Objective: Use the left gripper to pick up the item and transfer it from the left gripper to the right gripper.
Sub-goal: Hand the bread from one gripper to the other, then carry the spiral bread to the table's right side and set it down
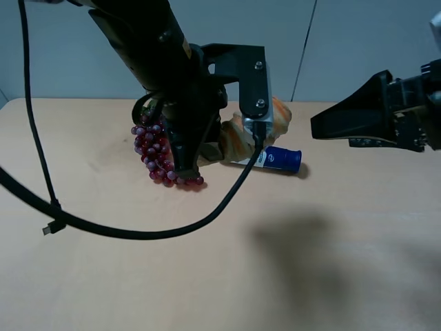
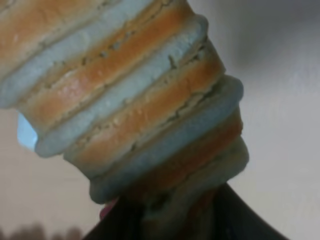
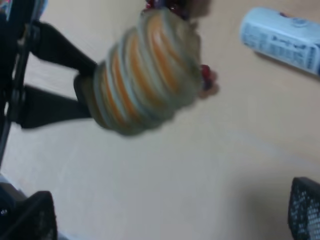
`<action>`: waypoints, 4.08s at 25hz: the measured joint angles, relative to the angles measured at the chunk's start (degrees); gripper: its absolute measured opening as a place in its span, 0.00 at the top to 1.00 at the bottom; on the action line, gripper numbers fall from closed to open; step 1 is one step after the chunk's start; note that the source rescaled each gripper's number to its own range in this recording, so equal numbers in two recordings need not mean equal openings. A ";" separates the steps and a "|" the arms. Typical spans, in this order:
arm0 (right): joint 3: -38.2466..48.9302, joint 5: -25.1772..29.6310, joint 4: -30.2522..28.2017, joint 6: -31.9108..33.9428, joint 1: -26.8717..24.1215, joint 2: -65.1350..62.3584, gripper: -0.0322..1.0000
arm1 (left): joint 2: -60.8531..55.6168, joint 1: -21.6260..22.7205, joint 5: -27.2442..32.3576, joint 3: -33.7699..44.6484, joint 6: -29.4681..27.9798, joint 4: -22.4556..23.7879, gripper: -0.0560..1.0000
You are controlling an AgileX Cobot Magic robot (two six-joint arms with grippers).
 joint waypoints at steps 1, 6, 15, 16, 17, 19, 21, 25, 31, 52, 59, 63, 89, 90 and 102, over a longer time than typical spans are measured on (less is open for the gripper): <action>0.00 -0.57 1.22 -1.34 0.00 0.88 0.00 | 0.00 -0.25 -0.19 0.00 0.14 -0.15 0.92; -0.85 -1.54 7.07 -7.33 0.00 5.23 0.00 | 0.00 -1.02 -1.56 0.00 2.83 -3.72 0.92; -1.04 -1.08 15.41 -15.82 0.00 11.71 0.00 | 0.00 -1.14 -3.54 0.00 9.53 -10.93 0.93; -1.04 -0.85 16.15 -16.62 0.00 12.45 0.00 | 0.00 -1.14 -3.91 0.00 10.04 -11.62 0.93; -1.04 -0.73 16.70 -17.27 0.00 13.21 0.00 | 0.00 -1.14 -4.24 0.00 10.76 -12.15 0.93; -1.04 -0.73 17.78 -18.58 0.00 14.53 0.00 | 0.00 -1.14 -4.39 0.00 11.82 -12.73 0.93; -1.04 -0.51 18.56 -19.64 0.00 15.64 0.00 | 0.00 -1.14 -4.43 0.00 12.16 -12.98 0.94; -1.07 1.07 18.93 -21.58 0.00 16.40 0.25 | 0.00 -1.14 -4.52 0.00 12.36 -13.25 0.94; -1.12 2.02 19.71 -22.78 0.00 16.39 0.92 | 0.00 -1.14 -4.43 0.00 12.36 -13.15 0.95; -1.12 1.76 19.06 -22.98 0.00 16.45 0.93 | -7.91 -1.14 -2.74 0.00 -6.09 -7.84 0.00; -1.12 1.65 18.93 -22.98 0.00 16.45 0.95 | -17.66 0.05 7.59 0.00 -23.06 1.14 0.00; -1.12 1.65 18.71 -22.98 0.00 16.45 0.95 | -22.76 2.64 14.47 0.60 -29.70 5.27 0.00; -1.12 0.55 18.68 -22.92 0.00 16.45 0.95 | -84.78 9.31 21.73 44.44 -41.85 7.47 0.01; -1.12 0.55 18.68 -22.66 0.00 16.45 0.95 | -87.57 9.31 21.73 44.95 -41.91 6.30 0.01; -1.12 0.37 18.68 -21.09 0.00 16.45 0.95 | -97.02 9.57 20.59 46.63 -42.71 1.90 0.03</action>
